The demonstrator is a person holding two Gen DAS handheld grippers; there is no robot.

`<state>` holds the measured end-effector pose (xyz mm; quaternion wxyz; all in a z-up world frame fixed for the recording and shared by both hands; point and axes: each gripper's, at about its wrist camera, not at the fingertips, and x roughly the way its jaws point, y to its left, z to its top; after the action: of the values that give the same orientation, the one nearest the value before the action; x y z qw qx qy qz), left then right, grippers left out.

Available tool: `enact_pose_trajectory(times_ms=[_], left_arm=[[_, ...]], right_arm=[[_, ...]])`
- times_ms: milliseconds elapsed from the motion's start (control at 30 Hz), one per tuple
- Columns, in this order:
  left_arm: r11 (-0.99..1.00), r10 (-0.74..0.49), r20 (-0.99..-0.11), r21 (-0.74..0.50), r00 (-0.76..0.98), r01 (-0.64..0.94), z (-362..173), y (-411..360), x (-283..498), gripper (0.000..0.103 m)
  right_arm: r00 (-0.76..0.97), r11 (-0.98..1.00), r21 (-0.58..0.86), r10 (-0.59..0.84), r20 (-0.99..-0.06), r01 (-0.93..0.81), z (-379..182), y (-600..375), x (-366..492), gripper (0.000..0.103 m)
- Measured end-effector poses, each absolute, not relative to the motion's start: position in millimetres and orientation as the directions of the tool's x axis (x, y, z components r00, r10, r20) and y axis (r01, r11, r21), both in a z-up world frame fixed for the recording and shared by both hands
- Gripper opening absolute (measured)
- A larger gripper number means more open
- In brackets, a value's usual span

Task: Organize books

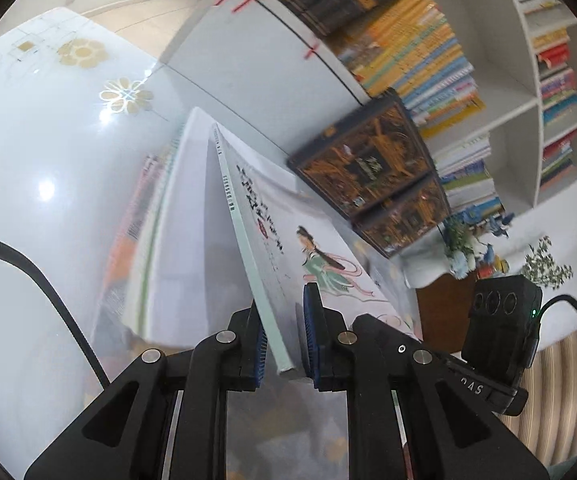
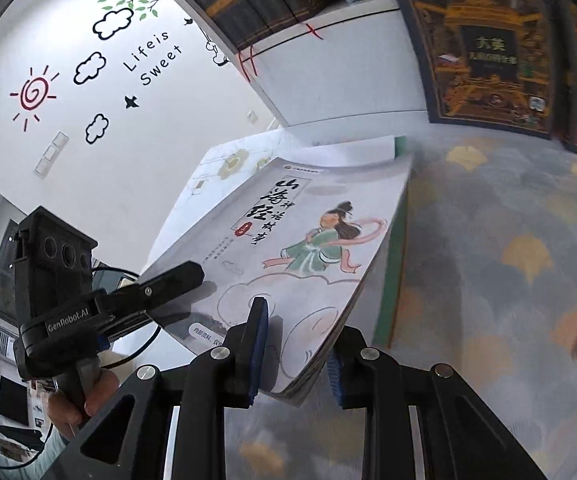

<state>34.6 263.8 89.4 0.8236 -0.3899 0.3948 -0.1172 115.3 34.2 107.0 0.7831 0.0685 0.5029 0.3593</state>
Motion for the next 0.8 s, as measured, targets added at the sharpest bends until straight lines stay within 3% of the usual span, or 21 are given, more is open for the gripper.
enact_pose_trajectory(times_ms=[267, 400, 467, 700, 733, 800], left_arm=[[0.644, -0.522, -0.576, -0.75, 0.629, -0.152, 65, 277, 50, 0.012], [0.631, -0.505, -0.596, -0.749, 0.625, -0.204, 56, 285, 45, 0.017], [0.64, -0.478, -0.621, -0.73, 0.621, -0.238, 53, 290, 37, 0.025], [0.714, -0.419, -0.683, -0.655, 0.598, -0.248, 67, 285, -4, 0.026], [0.732, -0.411, -0.695, -0.638, 0.59, -0.241, 70, 280, -11, 0.026], [0.765, -0.399, -0.721, -0.602, 0.567, -0.227, 74, 265, -23, 0.026]], right_arm=[[0.211, 0.758, 0.51, 0.621, -0.754, -0.407, 83, 41, 142, 0.026], [0.183, 0.763, 0.514, 0.612, -0.769, -0.392, 71, 46, 144, 0.026], [0.162, 0.768, 0.51, 0.601, -0.782, -0.388, 63, 50, 143, 0.026], [0.127, 0.745, 0.592, 0.648, -0.751, -0.306, 60, 16, 130, 0.026], [0.121, 0.737, 0.608, 0.66, -0.741, -0.295, 61, 9, 126, 0.027], [0.119, 0.728, 0.638, 0.678, -0.726, -0.251, 60, -15, 111, 0.043]])
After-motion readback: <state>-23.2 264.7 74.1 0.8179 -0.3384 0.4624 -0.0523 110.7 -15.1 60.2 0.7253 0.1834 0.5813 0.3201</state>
